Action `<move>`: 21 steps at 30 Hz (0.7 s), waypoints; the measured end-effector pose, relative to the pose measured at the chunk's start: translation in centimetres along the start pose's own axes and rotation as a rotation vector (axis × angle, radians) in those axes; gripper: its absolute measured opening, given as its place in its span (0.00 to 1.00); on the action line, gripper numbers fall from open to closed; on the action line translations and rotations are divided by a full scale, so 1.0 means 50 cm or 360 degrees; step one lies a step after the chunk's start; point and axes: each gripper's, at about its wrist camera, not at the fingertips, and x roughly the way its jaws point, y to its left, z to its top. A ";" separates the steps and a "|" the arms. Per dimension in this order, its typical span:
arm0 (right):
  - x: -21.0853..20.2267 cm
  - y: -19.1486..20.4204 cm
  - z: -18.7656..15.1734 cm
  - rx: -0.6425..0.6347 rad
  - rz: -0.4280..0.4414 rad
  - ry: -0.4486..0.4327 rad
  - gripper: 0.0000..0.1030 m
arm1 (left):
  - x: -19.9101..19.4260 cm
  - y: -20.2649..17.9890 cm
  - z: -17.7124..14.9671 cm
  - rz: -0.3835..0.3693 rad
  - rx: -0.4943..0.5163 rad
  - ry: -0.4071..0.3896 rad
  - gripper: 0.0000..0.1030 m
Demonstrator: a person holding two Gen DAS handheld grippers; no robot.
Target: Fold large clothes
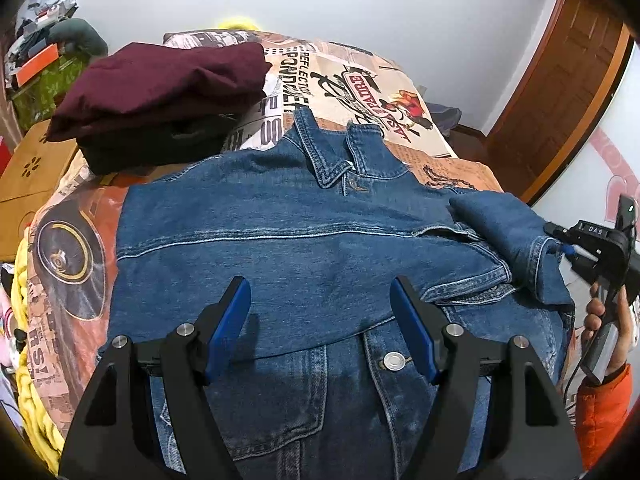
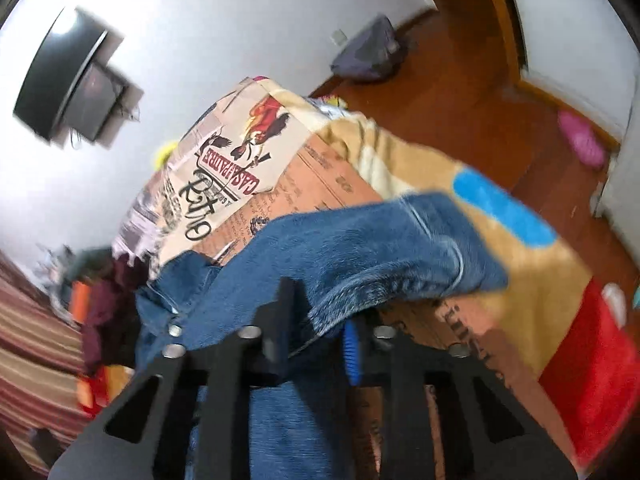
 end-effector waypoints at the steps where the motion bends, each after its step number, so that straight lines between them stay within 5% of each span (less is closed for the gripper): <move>1: -0.007 0.015 0.000 -0.0055 -0.0009 -0.0019 0.12 | -0.003 0.002 -0.001 0.0000 0.0002 -0.0008 0.69; 12: -0.091 0.316 -0.037 -0.0719 0.0304 -0.0066 0.09 | -0.072 0.057 -0.005 -0.0022 -0.0079 -0.0145 0.69; 21: 0.063 0.484 -0.223 -0.1111 0.0423 0.0364 0.09 | -0.132 0.145 -0.034 0.0070 -0.0181 -0.0215 0.74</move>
